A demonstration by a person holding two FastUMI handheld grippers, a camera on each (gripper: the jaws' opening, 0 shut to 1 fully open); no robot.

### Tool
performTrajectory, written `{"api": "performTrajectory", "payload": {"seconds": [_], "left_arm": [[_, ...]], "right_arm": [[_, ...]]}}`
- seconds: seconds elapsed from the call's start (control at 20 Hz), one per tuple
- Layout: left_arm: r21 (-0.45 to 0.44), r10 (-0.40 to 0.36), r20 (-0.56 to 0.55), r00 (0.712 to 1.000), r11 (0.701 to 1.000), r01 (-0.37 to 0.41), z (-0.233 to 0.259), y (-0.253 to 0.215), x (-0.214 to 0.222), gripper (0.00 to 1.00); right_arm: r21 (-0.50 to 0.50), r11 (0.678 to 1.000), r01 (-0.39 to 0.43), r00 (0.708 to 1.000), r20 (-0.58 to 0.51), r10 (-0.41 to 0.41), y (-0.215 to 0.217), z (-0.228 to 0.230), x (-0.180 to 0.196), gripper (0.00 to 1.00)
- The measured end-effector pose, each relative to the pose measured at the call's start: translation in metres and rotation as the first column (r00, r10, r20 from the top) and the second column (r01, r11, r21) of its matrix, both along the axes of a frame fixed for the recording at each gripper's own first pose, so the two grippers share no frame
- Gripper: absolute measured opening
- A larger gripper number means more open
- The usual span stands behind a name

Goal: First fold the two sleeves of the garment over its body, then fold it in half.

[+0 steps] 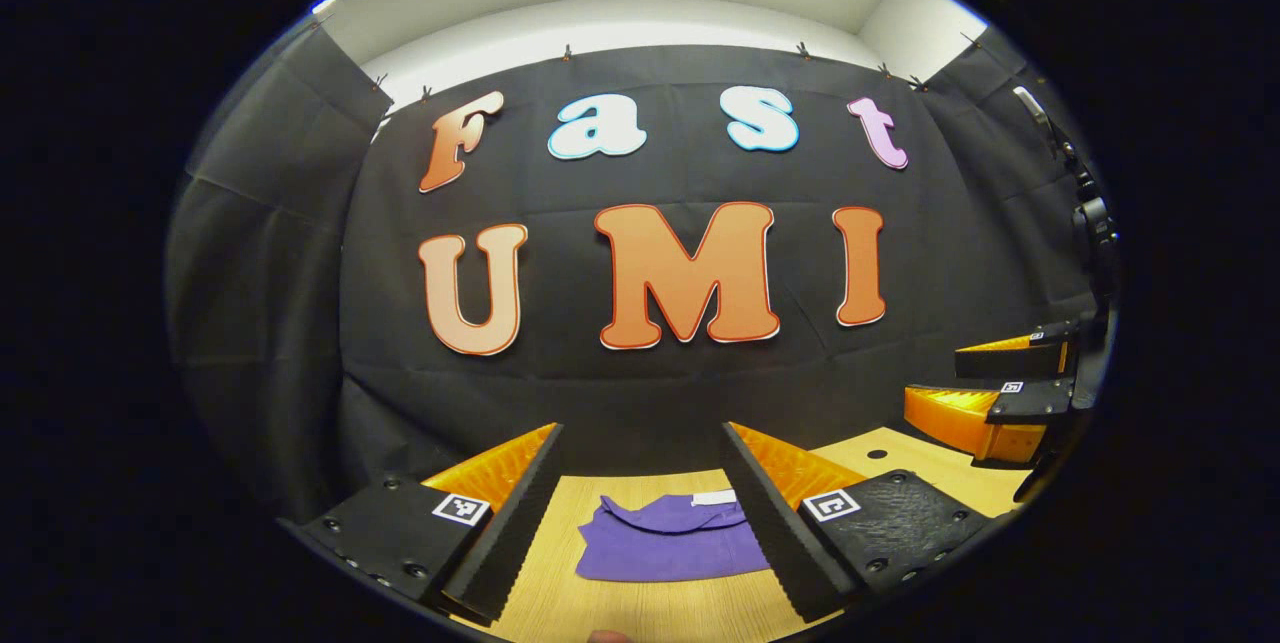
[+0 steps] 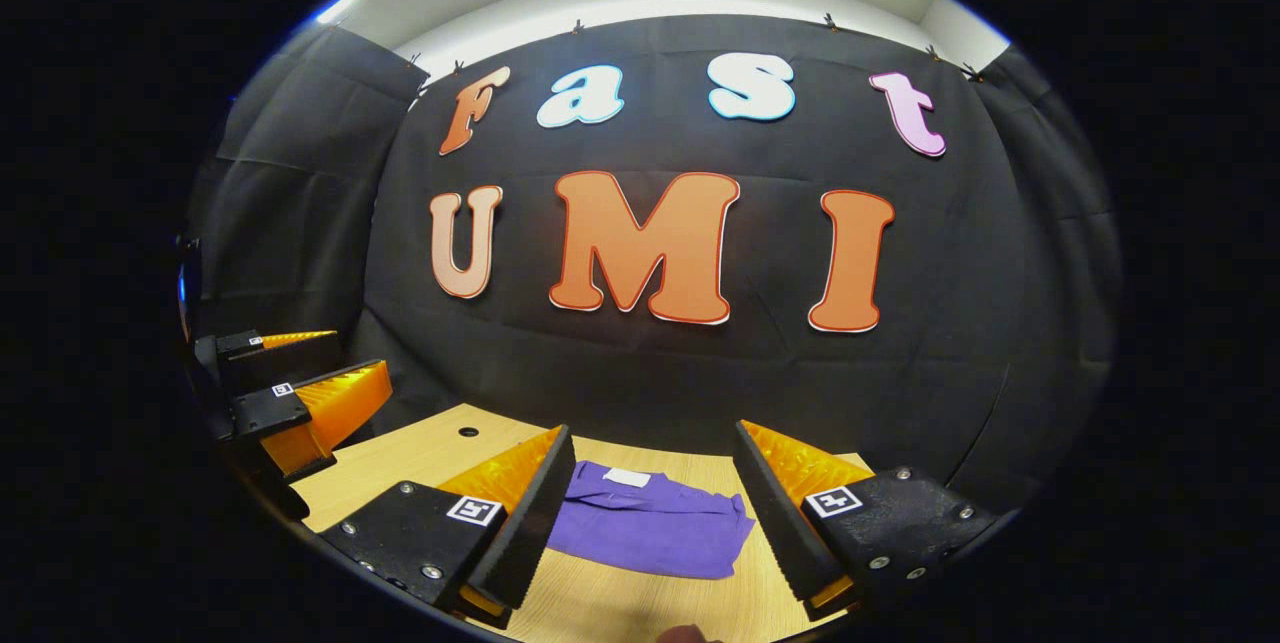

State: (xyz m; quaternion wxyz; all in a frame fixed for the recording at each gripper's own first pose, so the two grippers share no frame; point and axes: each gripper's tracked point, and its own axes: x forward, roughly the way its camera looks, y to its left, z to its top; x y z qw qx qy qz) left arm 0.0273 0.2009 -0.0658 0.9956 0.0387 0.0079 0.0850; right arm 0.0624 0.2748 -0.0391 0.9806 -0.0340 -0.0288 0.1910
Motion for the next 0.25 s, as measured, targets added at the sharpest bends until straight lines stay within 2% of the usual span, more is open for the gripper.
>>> {"api": "performTrajectory", "payload": {"seconds": [0.15,0.2,0.25], "left_arm": [[0.004,-0.006,0.003,1.0,1.0,0.006,0.001,-0.015,-0.017,1.0],[0.004,-0.009,-0.001,1.0,1.0,0.009,-0.004,-0.018,-0.008,0.97],[0.004,-0.003,-0.006,1.0,1.0,0.003,-0.007,-0.018,-0.009,1.0]], "right_arm": [[0.004,1.0,-0.023,1.0,0.016,0.023,-0.006,0.002,-0.013,0.94],[0.001,1.0,-0.029,0.999,0.021,0.029,-0.008,0.002,-0.016,0.94],[-0.003,1.0,-0.031,0.999,0.022,0.031,-0.01,0.0,-0.019,0.94]]}}
